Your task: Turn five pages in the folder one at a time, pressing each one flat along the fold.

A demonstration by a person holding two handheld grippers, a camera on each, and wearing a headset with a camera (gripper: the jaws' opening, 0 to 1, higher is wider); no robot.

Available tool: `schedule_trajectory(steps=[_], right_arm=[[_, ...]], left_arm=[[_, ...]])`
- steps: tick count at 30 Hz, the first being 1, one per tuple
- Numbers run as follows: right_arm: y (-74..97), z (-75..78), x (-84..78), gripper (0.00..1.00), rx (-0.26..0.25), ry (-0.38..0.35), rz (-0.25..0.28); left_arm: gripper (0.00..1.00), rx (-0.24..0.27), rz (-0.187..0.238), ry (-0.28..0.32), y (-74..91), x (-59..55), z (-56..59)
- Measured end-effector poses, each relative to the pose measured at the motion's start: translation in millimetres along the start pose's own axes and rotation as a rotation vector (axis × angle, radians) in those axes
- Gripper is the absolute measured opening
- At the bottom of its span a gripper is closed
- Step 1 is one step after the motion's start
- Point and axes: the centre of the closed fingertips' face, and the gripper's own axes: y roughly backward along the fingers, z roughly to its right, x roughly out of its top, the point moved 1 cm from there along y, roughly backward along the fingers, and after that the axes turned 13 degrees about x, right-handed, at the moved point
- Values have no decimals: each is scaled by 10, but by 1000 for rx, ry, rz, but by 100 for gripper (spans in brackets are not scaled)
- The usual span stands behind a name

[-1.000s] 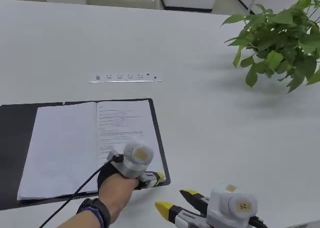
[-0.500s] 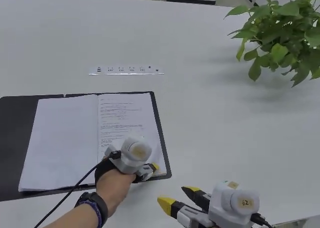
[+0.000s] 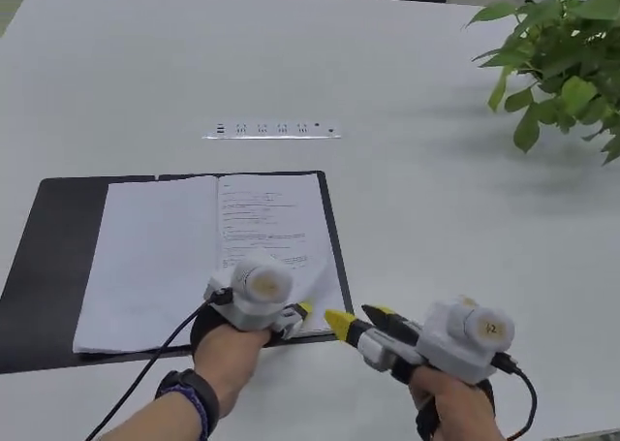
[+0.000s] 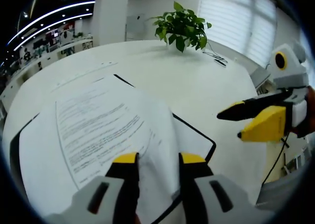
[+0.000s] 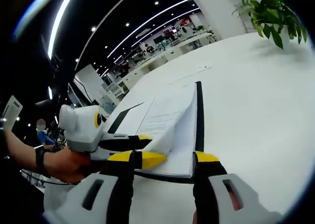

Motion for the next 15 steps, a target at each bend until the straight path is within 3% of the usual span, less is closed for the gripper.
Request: schedule_trajectory(steps=[3, 6, 8, 11, 15], right_arm=[[-197, -22, 143, 48, 42, -21, 44], [-410, 66, 176, 49, 61, -76, 56], [-496, 116, 282, 50, 71, -129, 113], [-576, 173, 253, 50, 94, -197, 112], [-552, 144, 254, 38, 115, -194, 112]], left_arm=[[32, -6, 1, 0, 18, -7, 18], [33, -9, -5, -9, 35, -26, 19], [33, -10, -15, -16, 61, -50, 17], [33, -12, -25, -35, 105, -86, -4], [35, -10, -33, -6, 145, -124, -38]])
